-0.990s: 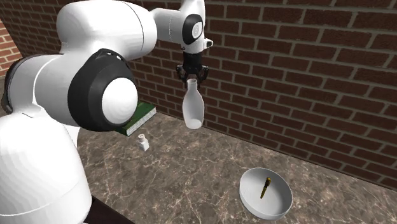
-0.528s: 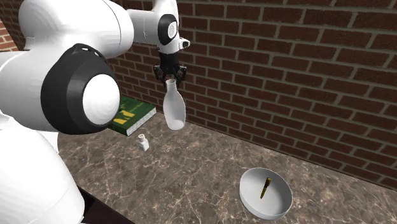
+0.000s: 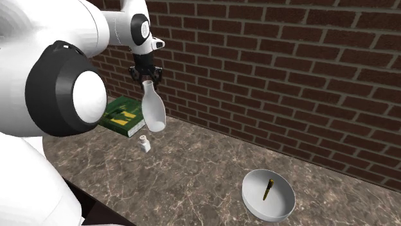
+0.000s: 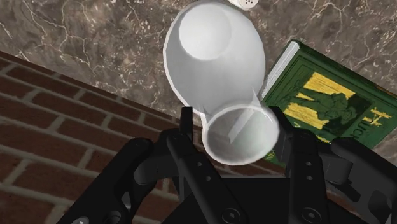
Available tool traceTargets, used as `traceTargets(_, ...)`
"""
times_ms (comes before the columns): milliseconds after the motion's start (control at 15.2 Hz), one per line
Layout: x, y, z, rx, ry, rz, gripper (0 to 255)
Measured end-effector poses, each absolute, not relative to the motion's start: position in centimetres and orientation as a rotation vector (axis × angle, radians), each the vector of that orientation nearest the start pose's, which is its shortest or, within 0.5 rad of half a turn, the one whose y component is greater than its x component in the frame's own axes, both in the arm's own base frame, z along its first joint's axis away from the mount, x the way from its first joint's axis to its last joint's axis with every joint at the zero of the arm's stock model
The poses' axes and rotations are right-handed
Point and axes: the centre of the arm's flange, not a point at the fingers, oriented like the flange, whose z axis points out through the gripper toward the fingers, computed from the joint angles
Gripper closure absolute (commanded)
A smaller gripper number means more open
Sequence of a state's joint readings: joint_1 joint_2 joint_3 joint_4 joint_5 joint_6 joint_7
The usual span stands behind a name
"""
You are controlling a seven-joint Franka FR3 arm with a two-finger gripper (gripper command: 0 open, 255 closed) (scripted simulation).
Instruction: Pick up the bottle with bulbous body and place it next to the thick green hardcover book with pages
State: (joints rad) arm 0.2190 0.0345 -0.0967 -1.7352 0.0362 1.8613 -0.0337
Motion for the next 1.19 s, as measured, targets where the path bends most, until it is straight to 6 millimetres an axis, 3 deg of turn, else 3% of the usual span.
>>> traceTargets(1188, 52.4, 30.4, 55.3, -3.095, -0.228, -0.14, 255)
